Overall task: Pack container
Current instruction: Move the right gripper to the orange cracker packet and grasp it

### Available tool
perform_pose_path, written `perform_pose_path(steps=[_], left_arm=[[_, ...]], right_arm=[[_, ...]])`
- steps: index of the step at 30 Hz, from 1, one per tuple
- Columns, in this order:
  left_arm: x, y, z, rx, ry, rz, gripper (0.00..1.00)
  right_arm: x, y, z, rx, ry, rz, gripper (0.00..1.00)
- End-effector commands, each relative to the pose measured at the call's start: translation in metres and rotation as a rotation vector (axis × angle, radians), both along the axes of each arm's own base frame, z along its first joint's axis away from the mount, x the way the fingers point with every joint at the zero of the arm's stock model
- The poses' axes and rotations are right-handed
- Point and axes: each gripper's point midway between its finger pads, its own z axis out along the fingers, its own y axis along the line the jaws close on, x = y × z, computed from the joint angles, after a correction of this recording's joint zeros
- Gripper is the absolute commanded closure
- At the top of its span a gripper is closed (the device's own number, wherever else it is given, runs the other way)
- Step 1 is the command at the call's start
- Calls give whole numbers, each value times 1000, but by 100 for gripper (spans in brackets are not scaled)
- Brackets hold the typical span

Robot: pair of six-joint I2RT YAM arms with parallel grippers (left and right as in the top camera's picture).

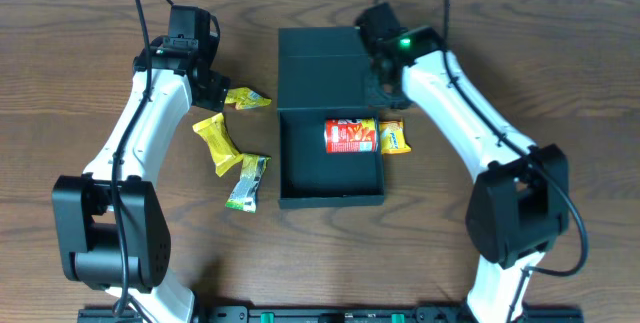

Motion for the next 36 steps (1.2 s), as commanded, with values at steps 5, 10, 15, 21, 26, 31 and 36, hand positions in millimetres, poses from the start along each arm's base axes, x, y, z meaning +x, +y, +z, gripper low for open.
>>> perform_pose_path(steps=[5,10,15,21,26,31,36], left_arm=[[6,0,4,-5,-19,16,5],[6,0,4,-5,-19,16,5],[6,0,5,-5,-20,16,5],[6,0,5,-5,-19,16,4],[6,0,4,-5,-19,15,5],[6,0,5,-5,-19,15,4],[6,0,5,-5,-20,15,5]], right_arm=[[-24,2,-24,154,152,72,94],[-47,-8,-49,188,245,42,69],[-50,-12,-64,185,243,35,49],[-47,-18,-68,151,224,32,39],[-45,-17,-76,157,206,34,37],[-49,-21,-85,142,205,31,36],[-44,-19,-85,146,183,33,37]])
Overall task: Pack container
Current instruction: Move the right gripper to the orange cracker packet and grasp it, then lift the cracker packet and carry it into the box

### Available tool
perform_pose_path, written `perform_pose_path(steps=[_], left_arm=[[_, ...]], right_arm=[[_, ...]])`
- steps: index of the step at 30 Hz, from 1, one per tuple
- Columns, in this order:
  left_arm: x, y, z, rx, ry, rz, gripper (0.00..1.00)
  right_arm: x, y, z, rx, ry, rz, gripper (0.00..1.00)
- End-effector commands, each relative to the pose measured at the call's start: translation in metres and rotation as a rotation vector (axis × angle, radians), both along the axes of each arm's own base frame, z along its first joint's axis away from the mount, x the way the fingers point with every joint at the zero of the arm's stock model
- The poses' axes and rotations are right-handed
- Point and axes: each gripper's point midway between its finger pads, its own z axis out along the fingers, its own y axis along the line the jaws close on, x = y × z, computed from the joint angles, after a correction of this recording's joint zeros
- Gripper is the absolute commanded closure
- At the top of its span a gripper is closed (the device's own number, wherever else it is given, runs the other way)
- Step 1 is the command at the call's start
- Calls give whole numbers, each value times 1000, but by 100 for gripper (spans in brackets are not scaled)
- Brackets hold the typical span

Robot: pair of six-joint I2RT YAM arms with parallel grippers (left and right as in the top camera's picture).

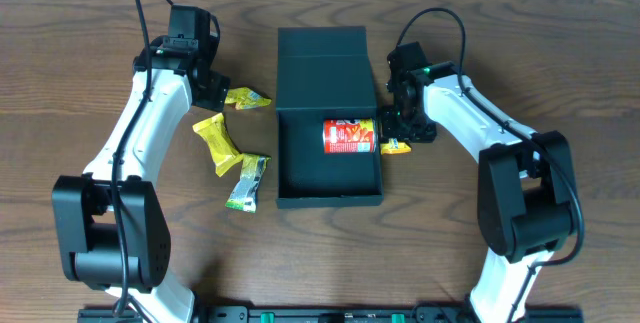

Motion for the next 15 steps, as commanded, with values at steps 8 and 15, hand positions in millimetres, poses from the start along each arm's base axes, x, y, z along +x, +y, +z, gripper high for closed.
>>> perform_pose_path(steps=[8,15], left_arm=[[6,0,5,-5,-19,15,5],[8,0,5,-5,-25,15,5]], right_arm=[[11,-5,-4,-20,-47,-6,36],[11,-4,-5,-18,-54,-6,33]])
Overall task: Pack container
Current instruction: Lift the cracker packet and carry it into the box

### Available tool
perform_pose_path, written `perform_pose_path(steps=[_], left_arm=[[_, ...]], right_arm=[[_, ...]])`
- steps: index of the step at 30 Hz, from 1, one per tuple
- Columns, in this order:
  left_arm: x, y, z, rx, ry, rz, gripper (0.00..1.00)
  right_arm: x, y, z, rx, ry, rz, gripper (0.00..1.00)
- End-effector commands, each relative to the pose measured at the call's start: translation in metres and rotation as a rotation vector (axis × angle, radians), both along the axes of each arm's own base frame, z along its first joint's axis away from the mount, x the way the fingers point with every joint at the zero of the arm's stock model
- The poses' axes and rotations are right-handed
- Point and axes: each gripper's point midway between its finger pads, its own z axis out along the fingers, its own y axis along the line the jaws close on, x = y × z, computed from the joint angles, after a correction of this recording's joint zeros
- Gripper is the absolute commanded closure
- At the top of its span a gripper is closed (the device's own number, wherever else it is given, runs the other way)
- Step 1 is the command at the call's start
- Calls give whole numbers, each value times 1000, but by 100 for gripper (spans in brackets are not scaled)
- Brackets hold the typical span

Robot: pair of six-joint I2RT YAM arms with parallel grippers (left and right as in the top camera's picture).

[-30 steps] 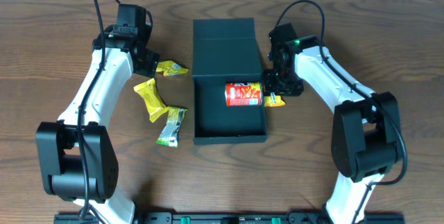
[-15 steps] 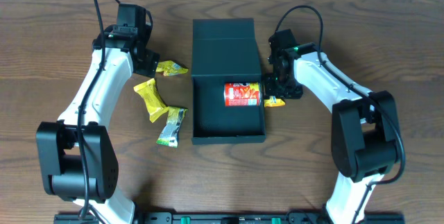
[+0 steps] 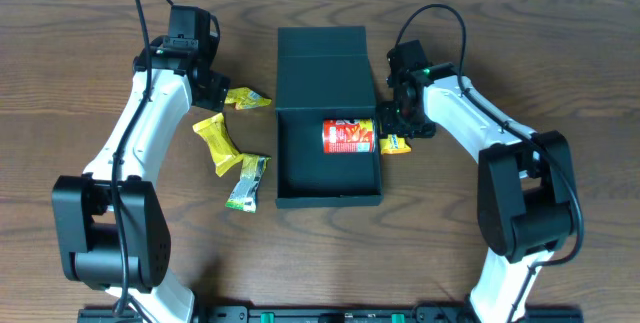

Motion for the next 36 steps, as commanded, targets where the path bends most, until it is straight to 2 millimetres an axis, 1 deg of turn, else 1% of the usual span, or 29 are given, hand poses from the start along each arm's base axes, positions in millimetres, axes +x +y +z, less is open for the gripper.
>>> perform_pose_path(steps=[1,6,14,16,22,24,28,30,32,36], left_arm=[[8,0,5,-6,-26,15,5],[9,0,6,-6,-33,15,5],[9,0,6,-6,-33,15,5],[9,0,6,-6,-33,15,5],[9,0,6,-6,-33,15,5],[9,0,6,-6,-33,15,5],[9,0,6,-6,-34,15,5],[9,0,6,-6,-34,15,5],[10,-1,6,-7,-34,15,5],[10,-1,6,-9,-36,18,5]], right_arm=[[-4,-4,-5,-10,11,-4,33],[-11,-5,-11,-12,33,-7,31],[-7,-4,-11,-7,16,-7,31],[-6,-4,-10,-5,11,-7,37],[-5,-4,-10,-5,10,-7,47],[-5,-4,-10,-4,10,-9,52],[-5,-4,-10,-3,10,-15,54],[-5,-2,-10,4,11,-14,57],[-5,-2,-9,5,9,-14,58],[-2,1,-5,17,4,-12,60]])
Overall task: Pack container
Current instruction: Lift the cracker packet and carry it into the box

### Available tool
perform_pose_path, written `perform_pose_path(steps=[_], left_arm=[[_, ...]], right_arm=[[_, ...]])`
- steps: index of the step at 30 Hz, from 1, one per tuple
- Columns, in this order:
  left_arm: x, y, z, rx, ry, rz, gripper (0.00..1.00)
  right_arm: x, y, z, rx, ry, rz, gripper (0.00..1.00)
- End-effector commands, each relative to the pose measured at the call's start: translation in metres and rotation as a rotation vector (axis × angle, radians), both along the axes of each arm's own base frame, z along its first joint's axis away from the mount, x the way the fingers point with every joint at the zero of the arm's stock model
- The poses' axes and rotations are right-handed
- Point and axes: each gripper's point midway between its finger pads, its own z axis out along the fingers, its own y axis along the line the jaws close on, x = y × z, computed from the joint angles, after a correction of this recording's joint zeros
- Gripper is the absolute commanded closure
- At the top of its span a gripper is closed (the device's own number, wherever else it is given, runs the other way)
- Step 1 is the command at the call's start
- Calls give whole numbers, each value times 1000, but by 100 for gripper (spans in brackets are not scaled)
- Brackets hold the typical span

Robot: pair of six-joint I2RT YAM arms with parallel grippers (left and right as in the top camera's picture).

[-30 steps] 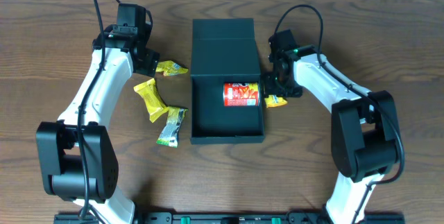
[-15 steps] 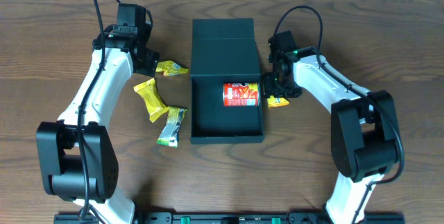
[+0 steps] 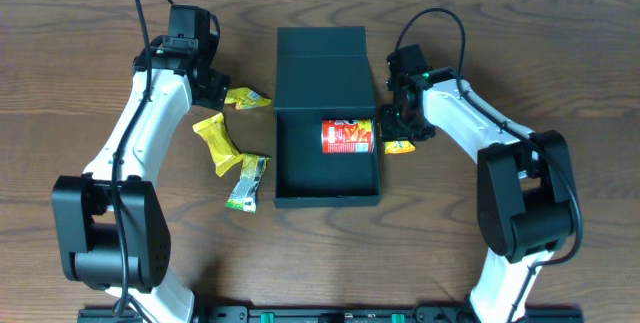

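A black box point(image 3: 290, 163) lies open at the table's middle, its lid point(image 3: 322, 63) folded back. Inside, at the right wall, lies a red can-like snack point(image 3: 347, 136). Just outside that wall an orange-yellow packet point(image 3: 400, 147) peeks out from under my right gripper point(image 3: 400, 128), which is down on it; its fingers are hidden by the wrist. My left gripper point(image 3: 215, 91) rests beside a small yellow packet point(image 3: 247, 99), and its jaws are not readable from above. A larger yellow packet point(image 3: 217, 143) and a green-white packet point(image 3: 247, 181) lie left of the box.
The wooden table point(image 3: 560, 73) stretches out on both sides. The box's right wall stands directly beside the right gripper. A black rail point(image 3: 320, 315) runs along the front edge.
The right gripper stays on the orange-yellow packet, which sits a touch further right. The left arm has not moved.
My right gripper was first up at the lid's right corner, with the orange-yellow packet lying bare beside the box. Then it stood down over that packet, covering most of it, and it has stayed there. The left arm and the other packets kept their places.
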Motion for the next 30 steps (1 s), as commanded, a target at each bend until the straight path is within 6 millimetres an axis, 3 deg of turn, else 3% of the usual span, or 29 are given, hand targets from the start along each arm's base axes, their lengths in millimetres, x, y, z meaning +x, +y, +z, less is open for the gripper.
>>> perform_pose_path(steps=[1,13,23,27,30], left_arm=[[7,0,5,-8,-23,21,5],[7,0,5,-11,-26,25,5],[10,-1,6,-17,-40,35,4],[11,-1,7,-19,-48,38,5],[11,-1,7,-19,-48,38,5]], right_arm=[[3,3,4,23,-3,-8,60],[26,11,43,45,-47,-5,62],[30,16,84,42,-40,10,67],[26,27,100,46,-45,36,65],[17,52,112,113,-28,82,64]])
